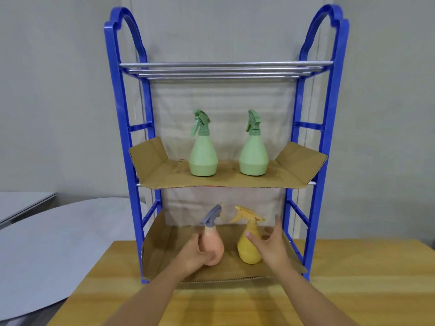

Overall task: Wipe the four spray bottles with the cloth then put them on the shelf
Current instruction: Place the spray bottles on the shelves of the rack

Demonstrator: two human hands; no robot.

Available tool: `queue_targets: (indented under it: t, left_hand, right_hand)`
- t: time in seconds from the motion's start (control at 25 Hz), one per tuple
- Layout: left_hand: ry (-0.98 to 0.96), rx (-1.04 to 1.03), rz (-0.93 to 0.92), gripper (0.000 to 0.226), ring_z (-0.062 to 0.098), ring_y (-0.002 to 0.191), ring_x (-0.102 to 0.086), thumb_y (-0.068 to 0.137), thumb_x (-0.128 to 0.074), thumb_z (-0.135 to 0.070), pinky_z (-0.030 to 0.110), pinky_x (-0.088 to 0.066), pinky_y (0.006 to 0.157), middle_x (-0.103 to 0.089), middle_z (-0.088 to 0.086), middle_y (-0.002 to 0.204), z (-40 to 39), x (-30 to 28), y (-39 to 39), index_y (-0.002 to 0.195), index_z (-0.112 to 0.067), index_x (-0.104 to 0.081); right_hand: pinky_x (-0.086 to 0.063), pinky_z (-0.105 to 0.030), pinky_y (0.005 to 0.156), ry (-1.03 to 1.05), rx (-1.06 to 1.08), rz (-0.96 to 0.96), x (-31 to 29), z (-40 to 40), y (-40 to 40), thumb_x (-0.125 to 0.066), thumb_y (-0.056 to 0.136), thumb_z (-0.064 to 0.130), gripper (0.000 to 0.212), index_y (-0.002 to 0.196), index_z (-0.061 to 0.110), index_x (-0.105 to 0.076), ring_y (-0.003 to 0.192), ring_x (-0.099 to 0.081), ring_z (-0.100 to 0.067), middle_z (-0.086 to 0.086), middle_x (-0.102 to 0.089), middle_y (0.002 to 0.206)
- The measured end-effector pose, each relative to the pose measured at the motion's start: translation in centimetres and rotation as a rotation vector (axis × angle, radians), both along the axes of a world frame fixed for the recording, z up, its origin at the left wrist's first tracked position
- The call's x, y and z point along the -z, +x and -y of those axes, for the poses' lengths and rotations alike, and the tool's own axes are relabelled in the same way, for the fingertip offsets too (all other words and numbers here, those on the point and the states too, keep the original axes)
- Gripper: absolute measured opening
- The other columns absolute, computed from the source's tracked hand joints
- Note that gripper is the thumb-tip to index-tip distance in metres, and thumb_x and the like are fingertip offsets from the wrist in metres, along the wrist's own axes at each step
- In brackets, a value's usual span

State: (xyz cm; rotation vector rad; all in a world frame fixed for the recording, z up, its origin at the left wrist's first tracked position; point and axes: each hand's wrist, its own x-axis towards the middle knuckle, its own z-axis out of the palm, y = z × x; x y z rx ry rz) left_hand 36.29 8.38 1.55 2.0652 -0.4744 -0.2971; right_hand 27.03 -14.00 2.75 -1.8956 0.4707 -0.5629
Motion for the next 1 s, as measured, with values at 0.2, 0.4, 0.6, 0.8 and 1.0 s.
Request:
queue_targets:
  t: [0.2, 0.4, 0.6, 0.8, 1.0]
  left_hand:
    - [0.034, 0.009, -0.010, 0.086, 0.010, 0.115, -0.052, 0.076, -0.075, -0.007, 0.020, -0.042, 0.090, -0.054, -0.008, 0.124, 0.4, 0.7, 0.3, 0.150, -0.018, -0.032]
    - [0.076, -0.096, 0.093, 0.098, 0.018, 0.121, -0.049, 0.064, -0.083, -0.034, 0.032, -0.047, 0.098, -0.048, -0.005, 0.129, 1.0, 1.5, 0.2, 0.147, -0.025, -0.032]
    - [0.204, -0.373, 0.197, 0.091, 0.026, 0.129, -0.033, 0.070, -0.076, -0.059, 0.038, -0.041, 0.105, -0.030, 0.002, 0.133, 3.6, 2.4, -1.6, 0.141, -0.025, -0.030]
    - [0.178, -0.251, 0.187, 0.094, 0.024, 0.132, -0.032, 0.067, -0.076, -0.056, 0.039, -0.040, 0.107, -0.033, -0.002, 0.135, 3.1, 2.7, -1.1, 0.141, -0.023, -0.028]
    - [0.096, -0.091, 0.097, 0.104, 0.019, 0.130, -0.047, 0.057, -0.078, -0.045, 0.039, -0.047, 0.106, -0.047, -0.006, 0.134, 0.5, 2.1, 0.8, 0.148, -0.028, -0.031]
  right_hand:
    - [-0.044, -0.024, 0.085, -0.099, -0.183, -0.162, 3.0, 0.6, -0.4, -0.086, 0.070, 0.039, 0.092, 0.142, 0.030, -0.030, 0.111, -0.050, -0.009, 0.011, -0.049, 0.128]
    - [-0.045, -0.030, 0.094, -0.212, -0.191, -0.181, 3.2, 1.1, 0.0, -0.082, 0.075, 0.042, 0.092, 0.147, 0.032, -0.026, 0.118, -0.047, -0.011, 0.014, -0.045, 0.130]
    - [-0.045, -0.028, 0.092, -0.197, -0.208, -0.208, 3.4, 1.0, 0.2, -0.079, 0.079, 0.039, 0.092, 0.149, 0.031, -0.021, 0.114, -0.045, -0.010, 0.011, -0.043, 0.132]
    - [-0.045, -0.036, 0.098, -0.264, -0.119, -0.228, 3.0, 0.7, 0.4, -0.082, 0.069, 0.053, 0.105, 0.151, 0.031, -0.020, 0.126, -0.046, -0.021, 0.001, -0.036, 0.141]
    - [-0.045, -0.030, 0.094, -0.274, -0.170, -0.201, 2.8, 1.3, 0.7, -0.081, 0.076, 0.042, 0.096, 0.150, 0.030, -0.022, 0.121, -0.048, -0.017, 0.004, -0.045, 0.140]
